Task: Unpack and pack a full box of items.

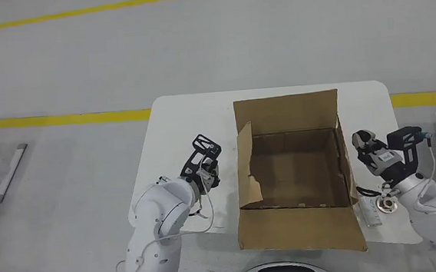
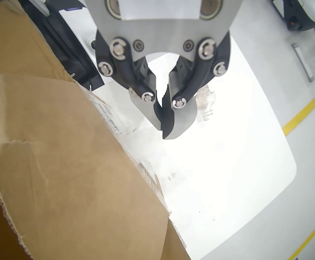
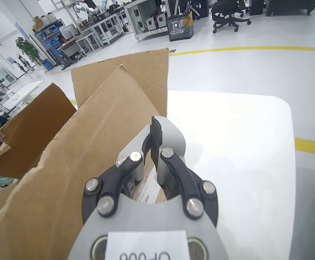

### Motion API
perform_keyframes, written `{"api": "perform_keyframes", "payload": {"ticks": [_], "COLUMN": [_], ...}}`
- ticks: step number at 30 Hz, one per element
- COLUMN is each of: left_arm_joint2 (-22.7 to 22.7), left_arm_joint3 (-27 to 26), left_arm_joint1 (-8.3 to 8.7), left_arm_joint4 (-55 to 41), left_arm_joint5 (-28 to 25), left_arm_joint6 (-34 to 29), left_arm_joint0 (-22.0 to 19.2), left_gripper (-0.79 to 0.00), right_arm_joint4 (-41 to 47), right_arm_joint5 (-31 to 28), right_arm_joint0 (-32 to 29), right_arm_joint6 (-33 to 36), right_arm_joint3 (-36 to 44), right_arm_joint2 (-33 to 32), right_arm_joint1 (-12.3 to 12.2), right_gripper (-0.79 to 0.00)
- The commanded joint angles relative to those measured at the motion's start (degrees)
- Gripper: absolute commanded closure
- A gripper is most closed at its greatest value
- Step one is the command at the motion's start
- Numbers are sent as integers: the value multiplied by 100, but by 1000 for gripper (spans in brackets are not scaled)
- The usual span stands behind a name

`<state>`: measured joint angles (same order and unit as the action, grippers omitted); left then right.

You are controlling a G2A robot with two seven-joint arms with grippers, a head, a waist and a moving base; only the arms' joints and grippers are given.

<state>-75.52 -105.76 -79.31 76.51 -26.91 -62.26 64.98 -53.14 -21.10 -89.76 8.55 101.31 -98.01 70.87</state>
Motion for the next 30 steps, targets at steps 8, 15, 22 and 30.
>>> {"api": "perform_keyframes", "payload": {"ticks": [8, 15, 22, 30], "left_arm_joint2": [383, 394, 260, 118], "left_arm_joint3": [36, 160, 484, 1098], "left_arm_joint1": [17, 60, 141, 176], "left_arm_joint4": [114, 266, 1291, 1596], "left_arm_joint5": [23, 120, 452, 604], "left_arm_joint6": [366, 346, 141, -795], "left_arm_joint0": [-90, -128, -170, -381], "left_gripper": [0, -169, -785, -785], "right_arm_joint4": [-11, 47, 208, 284], "right_arm_joint5": [9, 39, 39, 28], "right_arm_joint0": [18, -45, -130, -131], "right_arm_joint6": [5, -37, -108, -66], "right_arm_joint3": [-4, 17, 62, 19], "right_arm_joint2": [-6, -87, -233, -350], "right_arm_joint1": [-24, -43, -61, -89], "right_gripper": [0, 0, 0, 0]}}
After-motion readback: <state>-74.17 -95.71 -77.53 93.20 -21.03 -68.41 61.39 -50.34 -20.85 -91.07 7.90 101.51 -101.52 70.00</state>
